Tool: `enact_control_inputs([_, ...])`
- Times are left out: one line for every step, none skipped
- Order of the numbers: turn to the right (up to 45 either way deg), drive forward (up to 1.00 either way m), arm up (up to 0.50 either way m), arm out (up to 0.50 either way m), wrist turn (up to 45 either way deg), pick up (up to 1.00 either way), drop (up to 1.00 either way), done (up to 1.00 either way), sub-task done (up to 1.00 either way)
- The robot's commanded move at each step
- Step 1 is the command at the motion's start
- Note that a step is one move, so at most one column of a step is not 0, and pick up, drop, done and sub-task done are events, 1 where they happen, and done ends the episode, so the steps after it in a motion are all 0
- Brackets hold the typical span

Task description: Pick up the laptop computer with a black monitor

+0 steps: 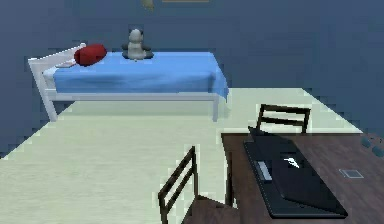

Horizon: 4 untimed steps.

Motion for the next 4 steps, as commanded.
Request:
enact_control_inputs([0.0,0.0,0.0,0.0,36.0,0.0,0.0,0.0,0.0])
enact_control_inputs([0.0,0.0,-0.3,0.0,0.0,0.0,0.0,0.0,0.0])
enact_control_inputs([0.0,0.0,0.0,0.0,0.0,1.0,0.0,0.0,0.0])
enact_control_inputs([0.0,0.0,0.1,0.0,0.0,0.0,0.0,0.0,0.0])
